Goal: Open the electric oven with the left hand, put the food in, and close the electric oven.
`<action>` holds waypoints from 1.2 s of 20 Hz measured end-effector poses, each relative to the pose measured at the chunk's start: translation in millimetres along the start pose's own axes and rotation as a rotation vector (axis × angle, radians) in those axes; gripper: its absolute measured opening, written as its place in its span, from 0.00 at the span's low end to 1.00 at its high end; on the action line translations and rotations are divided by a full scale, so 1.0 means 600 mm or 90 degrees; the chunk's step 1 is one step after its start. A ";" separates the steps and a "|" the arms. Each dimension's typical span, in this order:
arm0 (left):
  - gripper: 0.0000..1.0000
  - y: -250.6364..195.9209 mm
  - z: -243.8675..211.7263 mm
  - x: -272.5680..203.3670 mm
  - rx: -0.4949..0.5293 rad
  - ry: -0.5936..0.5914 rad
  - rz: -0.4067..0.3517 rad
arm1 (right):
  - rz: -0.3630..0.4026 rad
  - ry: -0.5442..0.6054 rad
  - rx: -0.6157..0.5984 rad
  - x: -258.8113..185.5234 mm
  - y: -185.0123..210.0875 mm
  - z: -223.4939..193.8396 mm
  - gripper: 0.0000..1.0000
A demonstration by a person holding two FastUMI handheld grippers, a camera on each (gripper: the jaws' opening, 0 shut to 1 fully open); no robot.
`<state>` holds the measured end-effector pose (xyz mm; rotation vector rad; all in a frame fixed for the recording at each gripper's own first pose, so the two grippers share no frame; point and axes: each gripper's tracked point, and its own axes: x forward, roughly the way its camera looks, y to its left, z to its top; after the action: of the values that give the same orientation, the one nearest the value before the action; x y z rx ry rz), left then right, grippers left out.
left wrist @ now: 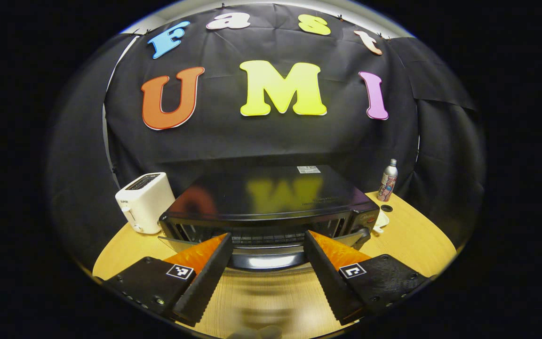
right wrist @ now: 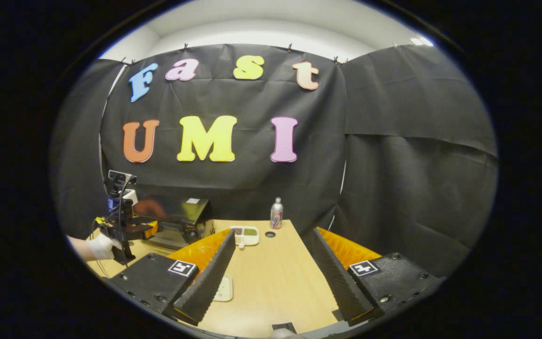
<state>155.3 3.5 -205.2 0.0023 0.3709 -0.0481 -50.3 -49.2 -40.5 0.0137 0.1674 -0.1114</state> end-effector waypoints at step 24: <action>0.96 -0.021 -0.262 -0.107 -0.022 0.156 -0.002 | 0.034 0.050 -0.001 -0.017 0.024 -0.062 1.00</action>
<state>37.8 -4.4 -328.2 -0.0272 0.6170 -0.0454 -65.0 -32.8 -75.1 0.0210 0.2456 -0.0575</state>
